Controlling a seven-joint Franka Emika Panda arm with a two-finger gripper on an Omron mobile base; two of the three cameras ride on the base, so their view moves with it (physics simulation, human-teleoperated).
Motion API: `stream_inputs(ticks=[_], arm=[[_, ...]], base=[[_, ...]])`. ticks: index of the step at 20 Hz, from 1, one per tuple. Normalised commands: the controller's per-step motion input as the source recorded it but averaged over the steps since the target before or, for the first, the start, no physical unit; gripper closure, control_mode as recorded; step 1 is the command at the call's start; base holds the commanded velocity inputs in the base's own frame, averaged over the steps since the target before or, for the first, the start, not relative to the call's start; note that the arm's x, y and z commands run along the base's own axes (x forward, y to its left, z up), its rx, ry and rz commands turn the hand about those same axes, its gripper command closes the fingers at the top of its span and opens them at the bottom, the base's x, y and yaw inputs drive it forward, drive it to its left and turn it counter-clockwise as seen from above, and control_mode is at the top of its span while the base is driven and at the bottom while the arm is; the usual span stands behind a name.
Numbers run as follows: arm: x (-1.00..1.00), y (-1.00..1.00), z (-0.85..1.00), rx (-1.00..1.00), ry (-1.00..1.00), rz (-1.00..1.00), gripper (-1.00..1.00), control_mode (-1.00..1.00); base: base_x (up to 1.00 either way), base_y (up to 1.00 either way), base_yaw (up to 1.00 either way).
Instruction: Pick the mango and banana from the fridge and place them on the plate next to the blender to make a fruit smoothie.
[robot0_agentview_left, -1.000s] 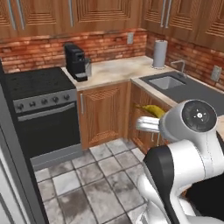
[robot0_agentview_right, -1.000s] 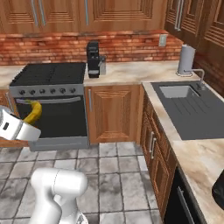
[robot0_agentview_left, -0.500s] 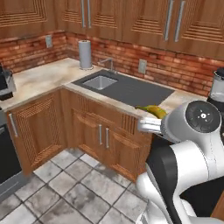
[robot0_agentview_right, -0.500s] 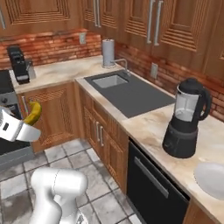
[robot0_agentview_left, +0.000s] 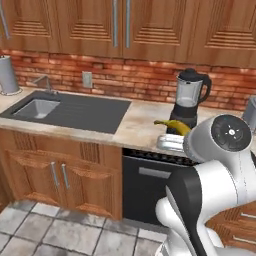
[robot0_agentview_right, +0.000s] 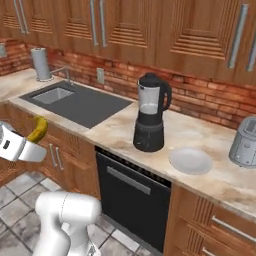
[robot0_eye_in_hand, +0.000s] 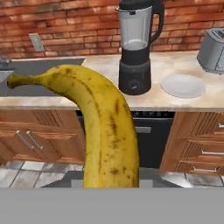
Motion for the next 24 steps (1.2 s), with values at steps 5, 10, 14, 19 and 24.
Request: stream_inputs(ticks=[5, 10, 14, 19, 24], arm=[[0.00, 0.00, 0.00, 0.00, 0.00, 0.00, 1.00, 1.00], [0.00, 0.00, 0.00, 0.00, 0.00, 0.00, 1.00, 1.00], [0.00, 0.00, 0.00, 0.00, 0.00, 0.00, 1.00, 1.00], [0.00, 0.00, 0.00, 0.00, 0.00, 0.00, 1.00, 1.00], [0.00, 0.00, 0.00, 0.00, 0.00, 0.00, 1.00, 1.00]], base=[[0.09, -0.41, -0.62], [0.15, -0.84, -0.40], [0.32, -0.60, -0.25], [0.57, -0.07, -0.17], [0.51, 0.00, -0.11]])
